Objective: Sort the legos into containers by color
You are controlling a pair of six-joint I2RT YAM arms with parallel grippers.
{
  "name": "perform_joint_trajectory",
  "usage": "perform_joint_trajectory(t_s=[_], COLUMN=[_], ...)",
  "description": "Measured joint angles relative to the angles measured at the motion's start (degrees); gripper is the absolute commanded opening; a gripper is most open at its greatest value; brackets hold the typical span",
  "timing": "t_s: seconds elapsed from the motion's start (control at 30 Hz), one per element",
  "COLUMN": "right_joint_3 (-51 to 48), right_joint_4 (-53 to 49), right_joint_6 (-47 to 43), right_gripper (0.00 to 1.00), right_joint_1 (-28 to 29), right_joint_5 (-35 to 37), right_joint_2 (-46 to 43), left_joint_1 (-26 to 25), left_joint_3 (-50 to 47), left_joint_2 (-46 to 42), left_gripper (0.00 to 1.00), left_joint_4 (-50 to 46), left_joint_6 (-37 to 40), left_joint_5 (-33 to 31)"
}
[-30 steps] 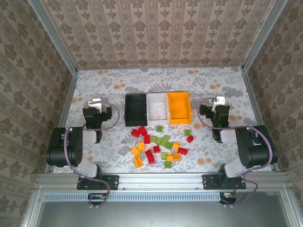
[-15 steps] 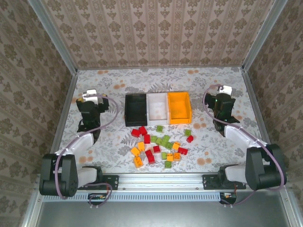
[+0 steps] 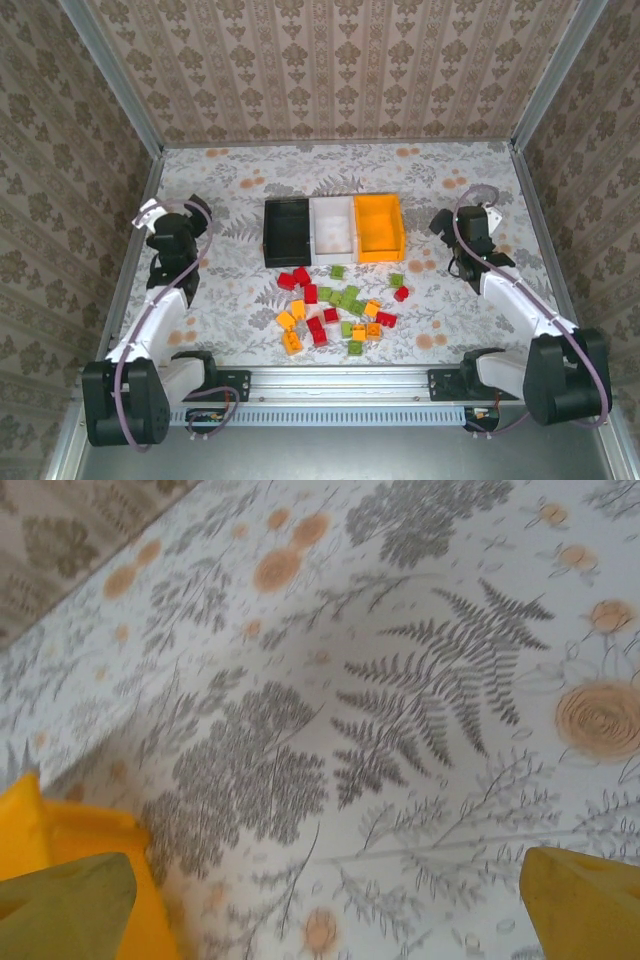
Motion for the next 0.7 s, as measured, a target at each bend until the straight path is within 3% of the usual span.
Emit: perform_joint_trajectory(t_s=[0.23,0.37,0.43,0.57,0.7], right_joint_3=[1.03,2.91,3.96,5.07,5.07], right_joint_4=[-6.97,-12.48,-14.45,-17.31,-17.9], right_joint_6=[-3.8,-5.66,-6.6,-7.78,-8.02], right_gripper=[1.0,0.99,0.96,0.89,0.84], right_joint_1=[4.7,10.14,13.22,18.51,20.74], right_joint_5=[-4.44,-6.36,-7.23,-8.48,-8.7], right_joint_2=[-3.13,-1.86,-0.04,5.11,8.9], left_joint_1=[1.51,0.92,-1.03,-9.9,-16.98], left_joint_3=[0.33,3.21,3.37,3.32,2.67], left_joint_2=[-3.54,-4.44,-5.4,-7.8,-9.16], left_gripper=[1.0,1.0,1.0,1.0,1.0], left_joint_4=[-2.51,-6.21,-7.5,-11.76,-15.45], left_joint_6=[-5.29,-6.14,-6.12,-5.16,-4.09], left_joint_5=[9.86,15.28,17.44,19.39,19.96])
